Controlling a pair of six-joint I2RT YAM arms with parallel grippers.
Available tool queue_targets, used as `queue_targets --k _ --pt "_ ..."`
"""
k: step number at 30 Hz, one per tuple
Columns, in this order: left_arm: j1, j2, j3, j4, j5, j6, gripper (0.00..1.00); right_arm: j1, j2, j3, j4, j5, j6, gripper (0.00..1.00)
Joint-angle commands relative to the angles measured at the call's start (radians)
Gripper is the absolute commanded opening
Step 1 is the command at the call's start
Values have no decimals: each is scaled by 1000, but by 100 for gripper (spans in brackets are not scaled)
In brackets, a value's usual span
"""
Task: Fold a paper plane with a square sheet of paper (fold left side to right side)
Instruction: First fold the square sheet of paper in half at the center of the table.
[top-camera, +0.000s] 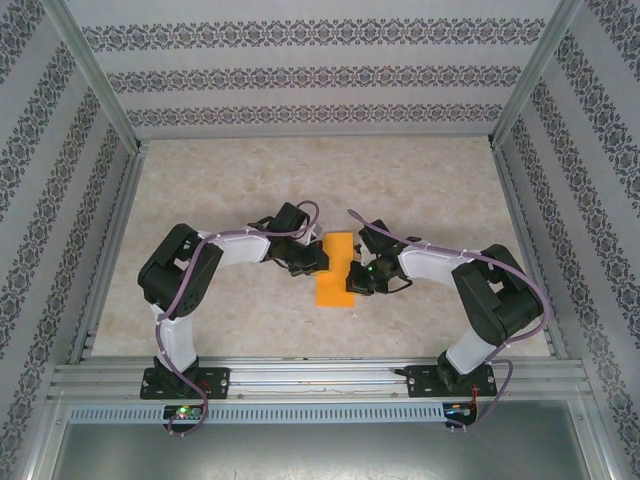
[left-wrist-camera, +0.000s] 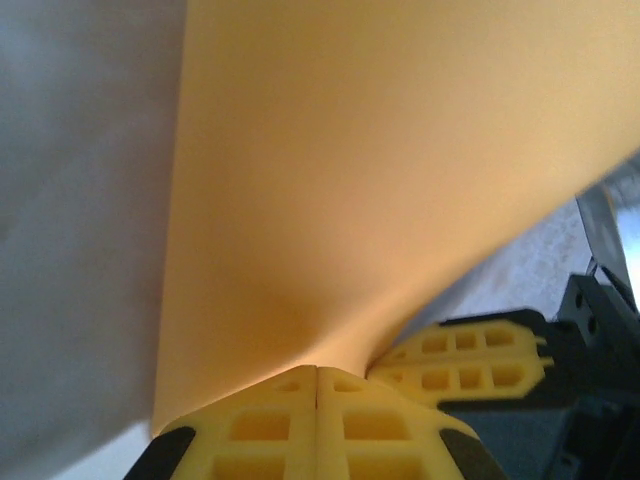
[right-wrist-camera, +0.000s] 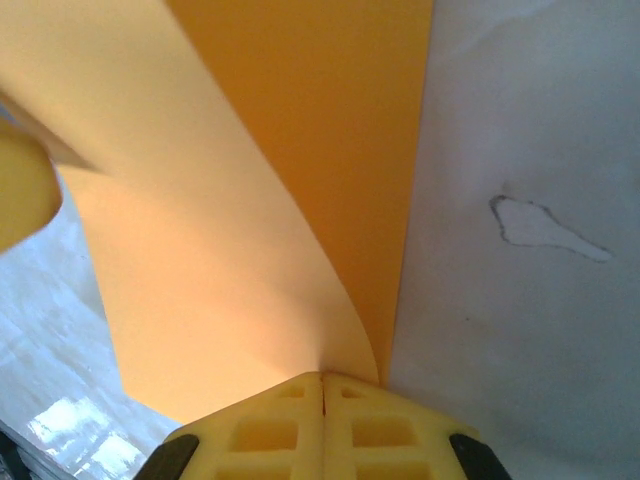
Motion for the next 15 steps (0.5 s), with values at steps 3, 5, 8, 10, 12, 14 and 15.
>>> queue_targets --k 3,5,8,10,12,14,15 --pt "23 60 35 13 15 54 4 3 53 -14 -111 149 -34 0" --pt "33 73 39 25 14 55 4 3 58 -14 -116 155 -38 0" --pt "42 83 45 38 13 56 3 3 66 -11 -126 164 -46 0" --pt "48 91 52 36 8 62 3 3 70 -9 -135 173 -52 0" --pt "51 99 58 30 -3 69 3 2 76 -5 -148 184 -62 0" --pt "56 110 60 27 -14 75 3 1 81 -1 -161 195 -70 0" --pt "60 114 61 29 -19 76 3 1 83 1 -164 198 -72 0"
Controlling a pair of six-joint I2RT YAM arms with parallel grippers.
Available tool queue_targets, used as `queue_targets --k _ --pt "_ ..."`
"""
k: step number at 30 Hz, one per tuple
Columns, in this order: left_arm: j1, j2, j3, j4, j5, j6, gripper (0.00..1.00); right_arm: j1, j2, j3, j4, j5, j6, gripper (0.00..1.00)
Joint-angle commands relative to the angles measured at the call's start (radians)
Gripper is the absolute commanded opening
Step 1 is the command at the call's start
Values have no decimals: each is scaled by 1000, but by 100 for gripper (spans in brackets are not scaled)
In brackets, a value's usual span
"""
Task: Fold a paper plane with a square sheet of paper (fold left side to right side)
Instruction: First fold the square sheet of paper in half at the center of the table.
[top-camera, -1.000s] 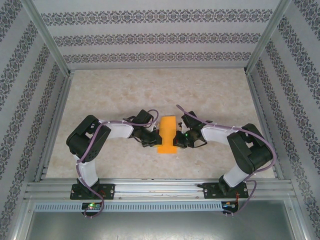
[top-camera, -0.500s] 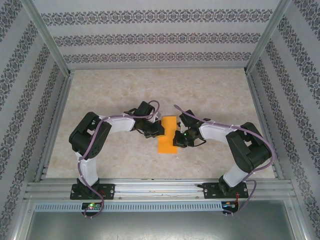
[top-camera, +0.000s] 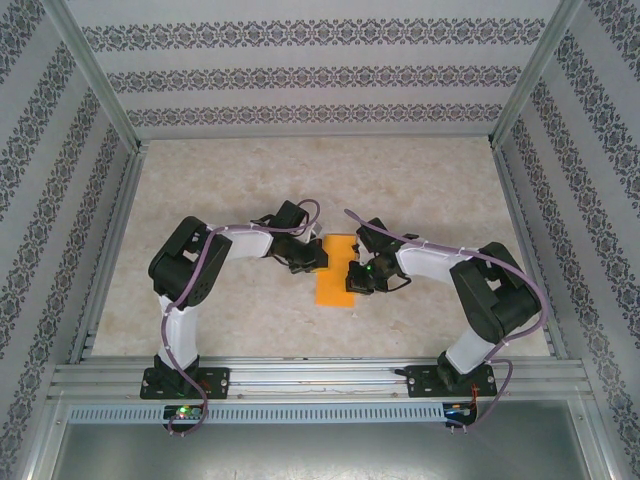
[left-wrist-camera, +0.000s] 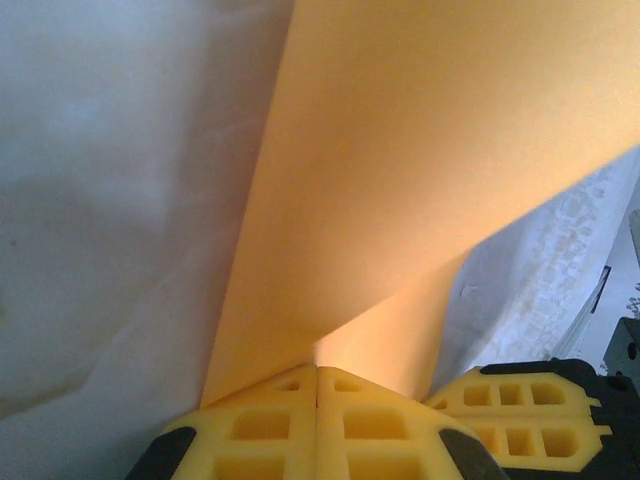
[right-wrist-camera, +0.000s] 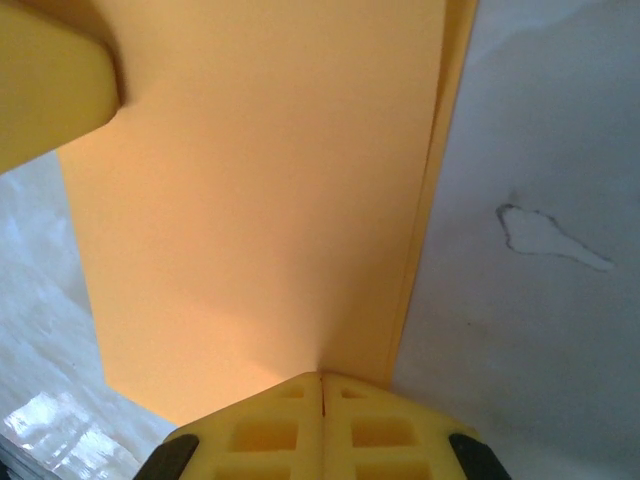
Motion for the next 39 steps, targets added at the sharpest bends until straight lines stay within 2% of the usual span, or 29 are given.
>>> queue_targets --k 1,18,26,32,39 --pt "32 39 22 17 -46 32 3 -3 64 -33 -122 184 -30 0" --pt "102 118 178 -27 -90 78 2 -22 55 -40 -138 202 -46 0" --pt "105 -37 87 -30 -120 133 3 -50 54 10 -171 202 -118 0" --pt "81 -121 -22 79 -45 90 2 -51 71 27 -179 202 -134 0" --pt "25 -33 25 171 20 42 2 -49 79 24 -177 208 -134 0"
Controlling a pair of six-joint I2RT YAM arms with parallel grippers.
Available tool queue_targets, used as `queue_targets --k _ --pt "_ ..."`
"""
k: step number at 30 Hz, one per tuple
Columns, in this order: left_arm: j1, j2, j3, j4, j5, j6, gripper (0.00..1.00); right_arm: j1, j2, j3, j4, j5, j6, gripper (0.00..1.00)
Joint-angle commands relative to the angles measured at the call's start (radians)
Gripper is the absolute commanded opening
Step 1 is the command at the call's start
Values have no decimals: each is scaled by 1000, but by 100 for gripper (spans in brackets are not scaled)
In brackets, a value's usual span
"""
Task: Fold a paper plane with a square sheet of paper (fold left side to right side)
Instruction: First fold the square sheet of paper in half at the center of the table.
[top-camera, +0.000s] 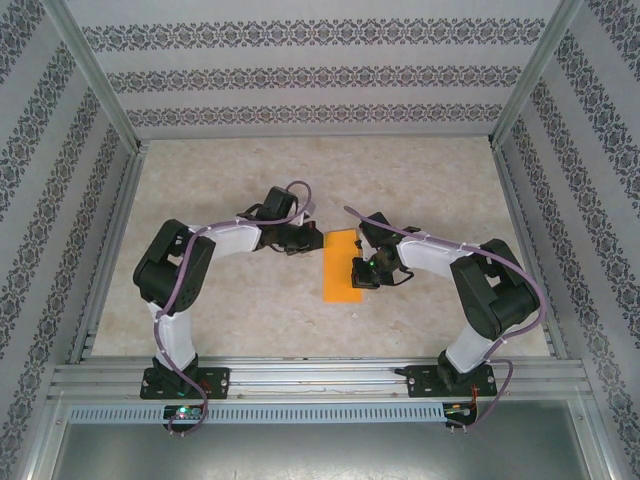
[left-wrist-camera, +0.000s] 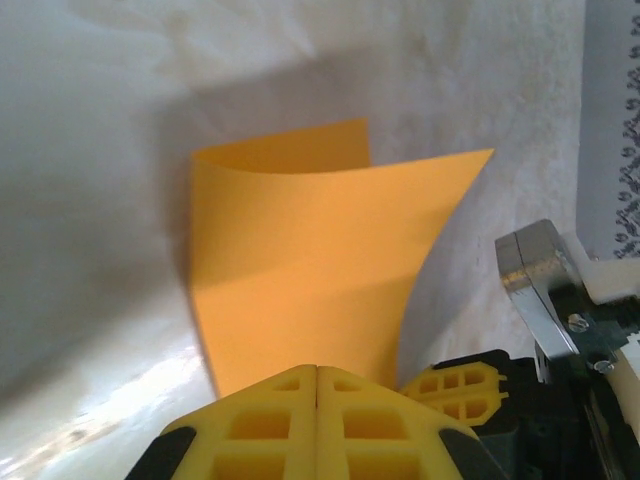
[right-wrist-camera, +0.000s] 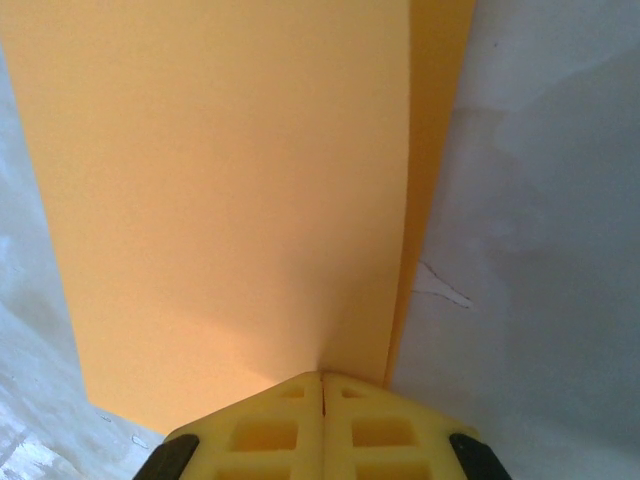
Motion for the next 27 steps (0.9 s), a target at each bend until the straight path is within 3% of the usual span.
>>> queue_targets --k 1,12,27 --pt "-24 62 42 85 45 -33 2 -13 60 -30 -92 141 -20 0" --pt "-23 192 148 102 -24 -6 0 -11 64 -35 -94 148 -14 0" --pt "9 217 61 157 -114 -17 0 -11 66 -38 -111 157 -17 0"
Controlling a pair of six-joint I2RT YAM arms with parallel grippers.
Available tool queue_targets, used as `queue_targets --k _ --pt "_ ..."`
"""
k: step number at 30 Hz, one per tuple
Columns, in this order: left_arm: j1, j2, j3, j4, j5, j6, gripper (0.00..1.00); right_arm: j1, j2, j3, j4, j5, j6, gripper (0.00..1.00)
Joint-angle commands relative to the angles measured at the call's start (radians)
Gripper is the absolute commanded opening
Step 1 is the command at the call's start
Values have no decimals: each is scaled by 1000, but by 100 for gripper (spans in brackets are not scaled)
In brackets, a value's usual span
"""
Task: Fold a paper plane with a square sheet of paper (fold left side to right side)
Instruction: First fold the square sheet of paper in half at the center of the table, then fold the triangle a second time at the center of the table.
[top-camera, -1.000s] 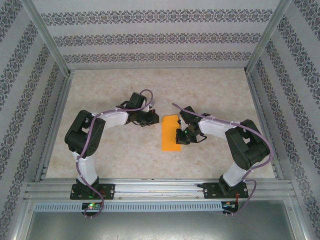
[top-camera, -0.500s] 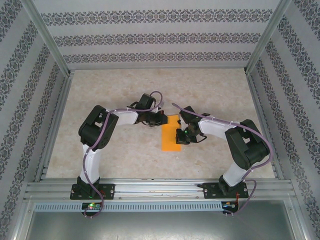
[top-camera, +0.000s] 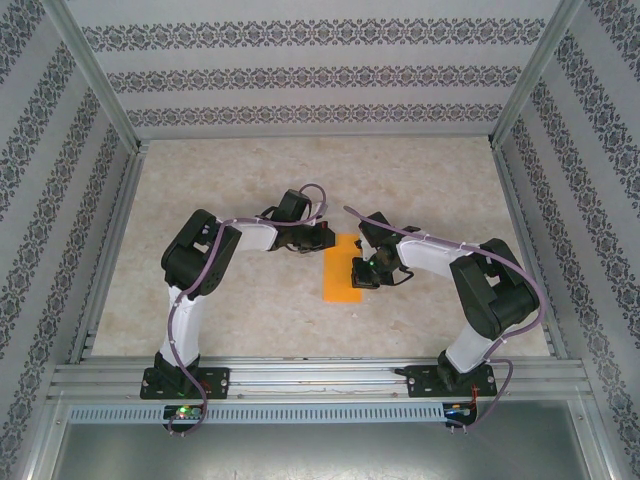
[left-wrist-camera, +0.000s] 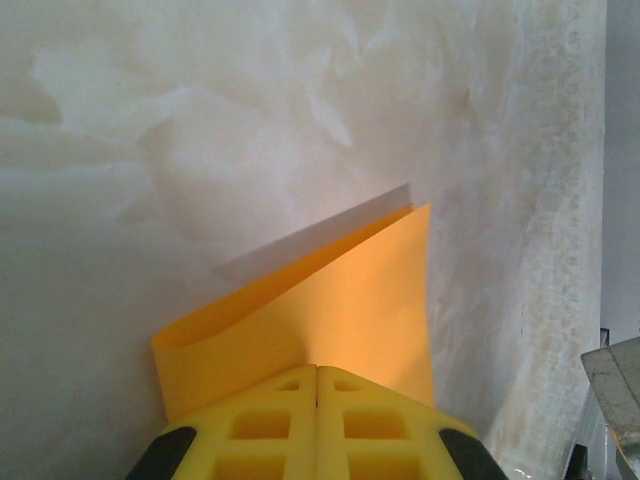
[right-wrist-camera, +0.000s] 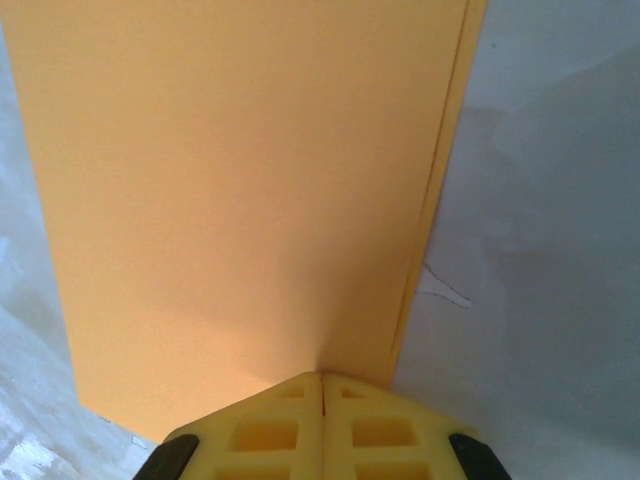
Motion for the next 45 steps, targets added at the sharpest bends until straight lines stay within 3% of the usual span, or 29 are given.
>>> queue_targets --k 1,18,24,33,45 --pt "32 20 -28 -10 -81 11 0 -11 63 -42 -104 155 -16 0" --pt "125 97 152 -138 -137 94 0 -8 58 -43 -101 138 -3 0" --pt "125 -28 78 -121 -127 102 0 -7 36 -53 -57 92 31 0" --pt "53 -242 -101 -116 -38 23 0 -7 30 -62 -9 69 59 0" --pt "-38 -132 -59 -114 -16 -41 0 -2 43 -62 -1 69 63 0"
